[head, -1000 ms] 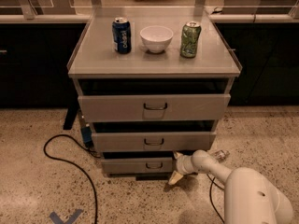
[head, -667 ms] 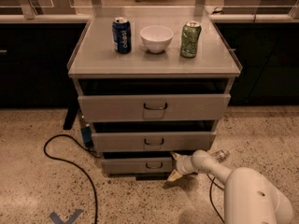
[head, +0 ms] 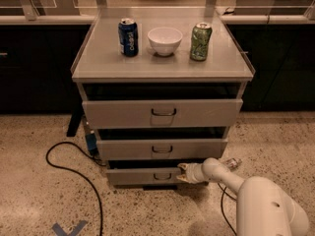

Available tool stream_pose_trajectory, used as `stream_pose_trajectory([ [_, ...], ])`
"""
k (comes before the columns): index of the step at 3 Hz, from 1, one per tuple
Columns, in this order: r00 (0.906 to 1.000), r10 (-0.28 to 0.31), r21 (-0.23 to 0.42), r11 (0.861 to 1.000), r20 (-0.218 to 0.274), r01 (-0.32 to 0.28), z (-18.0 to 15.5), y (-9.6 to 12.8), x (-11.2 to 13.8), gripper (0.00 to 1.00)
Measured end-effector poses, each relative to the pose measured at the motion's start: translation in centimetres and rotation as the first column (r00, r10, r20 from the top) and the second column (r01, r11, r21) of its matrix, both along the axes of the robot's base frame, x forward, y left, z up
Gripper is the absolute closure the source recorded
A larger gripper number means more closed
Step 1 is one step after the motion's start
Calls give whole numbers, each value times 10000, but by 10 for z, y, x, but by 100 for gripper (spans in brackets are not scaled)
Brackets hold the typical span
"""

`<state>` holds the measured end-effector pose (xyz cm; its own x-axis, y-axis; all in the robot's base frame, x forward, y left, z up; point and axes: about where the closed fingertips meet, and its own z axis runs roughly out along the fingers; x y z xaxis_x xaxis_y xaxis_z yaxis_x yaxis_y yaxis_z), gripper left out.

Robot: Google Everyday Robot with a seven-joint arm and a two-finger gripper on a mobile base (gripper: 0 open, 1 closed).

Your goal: Open bottom drawer

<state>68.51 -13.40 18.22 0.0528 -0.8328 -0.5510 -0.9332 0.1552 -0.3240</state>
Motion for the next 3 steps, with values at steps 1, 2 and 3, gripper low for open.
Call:
stream_pose_trajectory([
  [1, 10000, 0, 0, 10000, 0, 0, 0, 0, 0, 88],
  [2, 10000, 0, 1, 10000, 0, 0, 0, 0, 0, 100],
  [3, 10000, 0, 2, 10000, 0, 0, 3, 0, 0, 100],
])
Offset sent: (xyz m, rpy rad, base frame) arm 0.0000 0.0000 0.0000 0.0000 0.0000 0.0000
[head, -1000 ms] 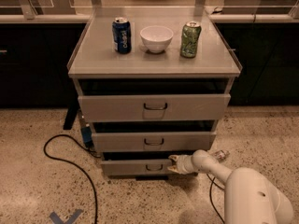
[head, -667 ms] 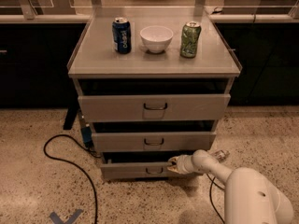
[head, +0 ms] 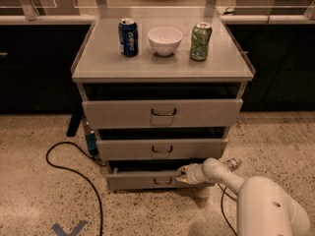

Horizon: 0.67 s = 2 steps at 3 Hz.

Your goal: Open bottom drawer

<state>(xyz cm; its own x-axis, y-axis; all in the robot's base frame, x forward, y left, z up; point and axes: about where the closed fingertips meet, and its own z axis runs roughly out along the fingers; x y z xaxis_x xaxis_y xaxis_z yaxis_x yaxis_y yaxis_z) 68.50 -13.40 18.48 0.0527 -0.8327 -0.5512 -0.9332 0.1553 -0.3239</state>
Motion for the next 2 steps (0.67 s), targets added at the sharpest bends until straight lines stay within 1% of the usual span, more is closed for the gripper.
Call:
stream_pose_trajectory([
  [1, 9997, -225, 433, 9988, -8, 225, 0, -7, -23, 100],
  [2, 9997, -225, 433, 9988, -8, 225, 2, -7, -24, 100],
])
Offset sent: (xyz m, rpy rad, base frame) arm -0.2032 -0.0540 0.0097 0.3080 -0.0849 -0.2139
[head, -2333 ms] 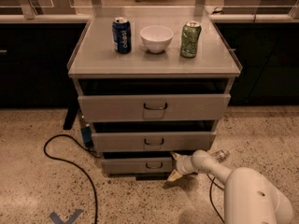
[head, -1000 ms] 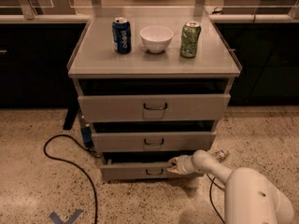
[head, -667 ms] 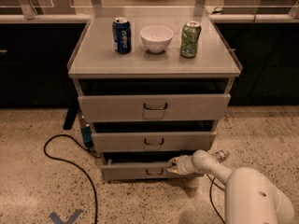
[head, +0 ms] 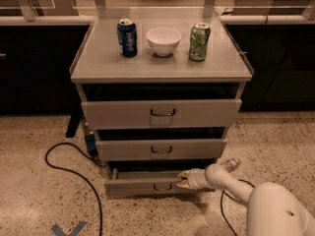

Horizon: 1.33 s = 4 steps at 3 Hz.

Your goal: Open bottom drawer

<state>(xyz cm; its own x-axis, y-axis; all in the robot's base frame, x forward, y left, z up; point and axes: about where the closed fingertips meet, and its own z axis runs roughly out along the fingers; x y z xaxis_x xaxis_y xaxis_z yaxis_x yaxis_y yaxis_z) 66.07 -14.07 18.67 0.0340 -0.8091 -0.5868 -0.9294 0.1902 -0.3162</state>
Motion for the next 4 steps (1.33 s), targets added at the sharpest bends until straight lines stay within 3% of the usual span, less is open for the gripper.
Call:
stream_pose_trajectory([
  [1, 9994, -321, 380, 9988, 134, 316, 0, -5, -29, 100],
  [2, 9994, -321, 380, 9988, 136, 316, 2, -5, -31, 100],
  [3, 9962, -584, 733, 9959, 651, 536, 7, 2, -45, 100],
  [4, 9962, -584, 733, 9959, 651, 536, 6, 2, -46, 100],
])
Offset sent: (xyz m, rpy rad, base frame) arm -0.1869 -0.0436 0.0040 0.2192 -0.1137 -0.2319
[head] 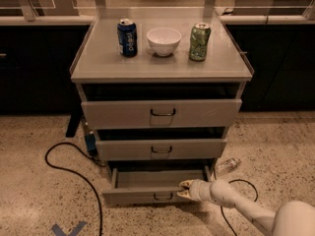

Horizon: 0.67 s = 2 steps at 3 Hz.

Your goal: Open bottom drawer

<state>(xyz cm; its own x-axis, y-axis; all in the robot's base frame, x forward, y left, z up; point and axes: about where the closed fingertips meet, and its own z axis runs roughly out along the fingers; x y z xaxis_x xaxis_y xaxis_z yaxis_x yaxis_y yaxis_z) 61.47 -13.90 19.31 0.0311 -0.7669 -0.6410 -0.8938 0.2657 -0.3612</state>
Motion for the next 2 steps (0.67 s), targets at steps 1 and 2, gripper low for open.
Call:
stream_pose_trajectory([
  [1, 9997, -259, 224, 9994, 40, 258, -2, -5, -18, 100],
  [2, 9995, -302, 261, 9992, 47, 300, -2, -6, -21, 100],
])
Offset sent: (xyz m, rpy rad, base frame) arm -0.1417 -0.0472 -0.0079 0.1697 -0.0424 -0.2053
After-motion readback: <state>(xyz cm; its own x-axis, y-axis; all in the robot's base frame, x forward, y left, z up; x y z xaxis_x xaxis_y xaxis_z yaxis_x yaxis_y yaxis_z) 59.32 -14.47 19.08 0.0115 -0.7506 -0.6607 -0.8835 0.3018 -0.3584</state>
